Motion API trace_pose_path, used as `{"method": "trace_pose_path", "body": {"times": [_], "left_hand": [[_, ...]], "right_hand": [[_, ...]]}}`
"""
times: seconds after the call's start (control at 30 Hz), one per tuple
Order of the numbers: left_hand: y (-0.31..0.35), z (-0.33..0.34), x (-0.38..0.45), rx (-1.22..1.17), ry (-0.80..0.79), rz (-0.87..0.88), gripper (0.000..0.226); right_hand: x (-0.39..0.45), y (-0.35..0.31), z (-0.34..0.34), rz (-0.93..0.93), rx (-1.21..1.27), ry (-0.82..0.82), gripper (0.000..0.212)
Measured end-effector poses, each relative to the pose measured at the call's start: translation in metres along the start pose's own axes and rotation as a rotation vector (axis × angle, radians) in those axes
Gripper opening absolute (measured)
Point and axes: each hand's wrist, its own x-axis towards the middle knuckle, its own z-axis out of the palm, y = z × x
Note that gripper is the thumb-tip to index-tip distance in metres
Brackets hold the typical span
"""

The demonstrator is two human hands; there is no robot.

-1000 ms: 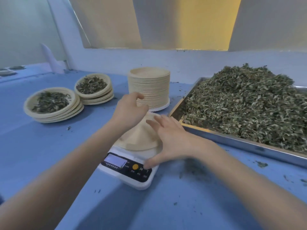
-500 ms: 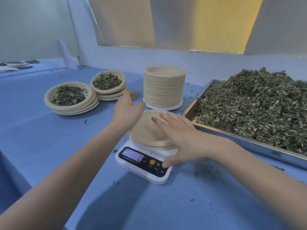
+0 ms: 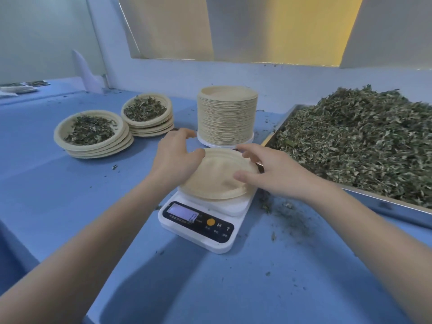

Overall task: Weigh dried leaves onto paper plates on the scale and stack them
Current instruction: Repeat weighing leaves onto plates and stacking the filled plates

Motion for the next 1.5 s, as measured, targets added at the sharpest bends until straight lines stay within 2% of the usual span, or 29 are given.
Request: {"method": "trace_pose_path", "body": {"times": [0.13, 0.27, 0.37, 0.47, 0.57, 0.63, 0.73, 0.8, 0.87, 0.93, 0.97, 1.03, 1.13, 1.17, 1.27, 1.37, 1.5], "left_hand": [[0.039, 0.019, 0.005, -0.004, -0.137, 0.147, 0.039], [0.093, 0.063, 0.015, -0.108, -0.354, 0.142, 0.03], [0.126, 0.096, 0.027, -0.088, -0.452, 0.192, 0.034], [0.154, 0.124, 0.037, 0.009, -0.629, 0.249, 0.042], [0.177, 0.149, 0.048, 0.232, -0.793, 0.29, 0.023], [0.186, 0.159, 0.053, 0.411, -0.904, 0.257, 0.024], [0.186, 0.173, 0.059, 0.499, -1.103, 0.07, 0.034], [0.184, 0.183, 0.058, 0.332, -1.158, 0.024, 0.04], [0.188, 0.191, 0.054, 0.09, -1.187, 0.03, 0.056], [0.19, 0.195, 0.052, -0.022, -1.208, 0.083, 0.057], [0.189, 0.195, 0.053, -0.023, -1.207, 0.104, 0.056], [0.184, 0.19, 0.061, 0.046, -1.161, 0.137, 0.065], [0.174, 0.178, 0.073, 0.231, -1.089, 0.157, 0.116], [0.173, 0.177, 0.071, 0.229, -1.121, 0.132, 0.122], [0.179, 0.185, 0.053, 0.06, -1.192, 0.072, 0.111], [0.183, 0.198, 0.045, 0.069, -1.039, 0.098, 0.082], [0.18, 0.187, 0.058, 0.152, -0.803, 0.246, 0.085]], "right_hand": [[0.003, 0.01, -0.008, 0.037, 0.001, 0.083, 0.057], [-0.004, 0.028, -0.032, 0.051, -0.057, 0.158, 0.046], [-0.02, 0.053, -0.059, 0.125, -0.176, 0.17, 0.054], [-0.043, 0.081, -0.094, 0.337, -0.332, 0.101, 0.064], [-0.065, 0.111, -0.125, 0.598, -0.584, 0.035, 0.068], [-0.075, 0.124, -0.136, 0.789, -0.739, -0.074, 0.073], [-0.08, 0.14, -0.136, 0.94, -0.663, -0.284, 0.085], [-0.078, 0.148, -0.125, 0.896, -0.504, -0.263, 0.087], [-0.071, 0.152, -0.11, 0.769, -0.414, -0.155, 0.084], [-0.063, 0.156, -0.098, 0.595, -0.312, -0.099, 0.076], [-0.061, 0.156, -0.096, 0.525, -0.256, -0.099, 0.079], [-0.063, 0.157, -0.104, 0.483, -0.159, -0.118, 0.099], [-0.072, 0.164, -0.117, 0.484, -0.28, -0.163, 0.114], [-0.072, 0.165, -0.116, 0.48, -0.308, -0.176, 0.114], [-0.059, 0.16, -0.097, 0.42, -0.275, -0.155, 0.11], [-0.044, 0.155, -0.083, 0.407, -0.271, -0.048, 0.096], [-0.035, 0.147, -0.094, 0.409, -0.237, 0.091, 0.086]]}}
